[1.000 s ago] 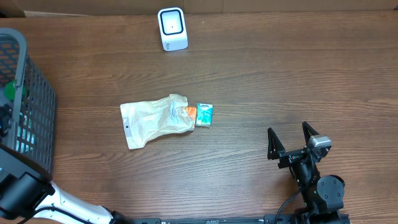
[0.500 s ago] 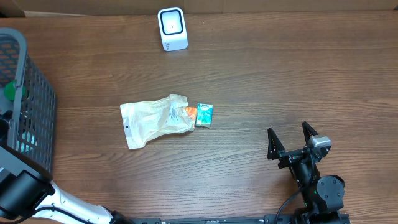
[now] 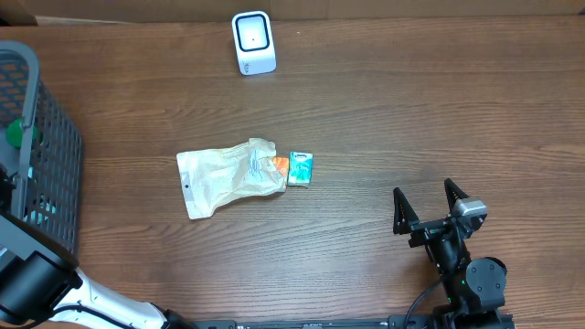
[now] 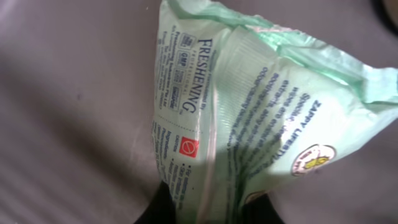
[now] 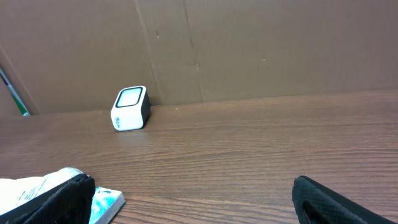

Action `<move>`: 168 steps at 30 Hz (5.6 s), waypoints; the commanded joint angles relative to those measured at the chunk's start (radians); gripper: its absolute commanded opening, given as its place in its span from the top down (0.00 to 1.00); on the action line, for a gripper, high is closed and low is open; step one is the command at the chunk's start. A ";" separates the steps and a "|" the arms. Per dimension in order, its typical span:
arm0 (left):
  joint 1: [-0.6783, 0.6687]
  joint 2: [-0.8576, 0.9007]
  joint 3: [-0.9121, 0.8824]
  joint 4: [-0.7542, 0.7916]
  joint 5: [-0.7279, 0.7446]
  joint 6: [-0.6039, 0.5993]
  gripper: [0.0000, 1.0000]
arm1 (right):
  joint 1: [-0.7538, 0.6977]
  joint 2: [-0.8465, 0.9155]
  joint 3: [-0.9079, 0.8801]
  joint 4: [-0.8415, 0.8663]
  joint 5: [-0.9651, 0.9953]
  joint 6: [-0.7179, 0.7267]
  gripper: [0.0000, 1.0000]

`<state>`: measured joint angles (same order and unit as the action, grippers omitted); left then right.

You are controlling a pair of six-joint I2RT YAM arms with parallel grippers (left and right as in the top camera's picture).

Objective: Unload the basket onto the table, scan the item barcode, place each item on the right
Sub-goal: 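Lift the green wipes pack out and carry it toward the scanner, then release the green wipes pack on the table and withdraw left gripper, then lower the left gripper into the basket and grasp the green-lidded jar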

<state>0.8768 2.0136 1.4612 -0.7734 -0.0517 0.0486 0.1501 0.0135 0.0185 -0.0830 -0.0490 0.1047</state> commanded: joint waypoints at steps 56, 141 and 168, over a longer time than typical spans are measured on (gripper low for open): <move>-1.439 -0.139 0.234 -0.120 0.356 -0.435 0.96 | -0.005 -0.011 -0.011 0.003 -0.005 0.003 0.00; -0.179 -0.318 0.423 -0.313 0.048 -0.311 0.00 | -0.005 -0.011 -0.011 0.003 -0.005 0.003 0.00; -0.170 0.074 0.423 -0.108 0.095 0.014 0.01 | -0.005 -0.011 -0.011 0.003 -0.005 0.003 0.00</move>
<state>0.7021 2.0560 1.8874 -0.8989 0.0154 -0.0032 0.1501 0.0135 0.0185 -0.0834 -0.0486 0.1047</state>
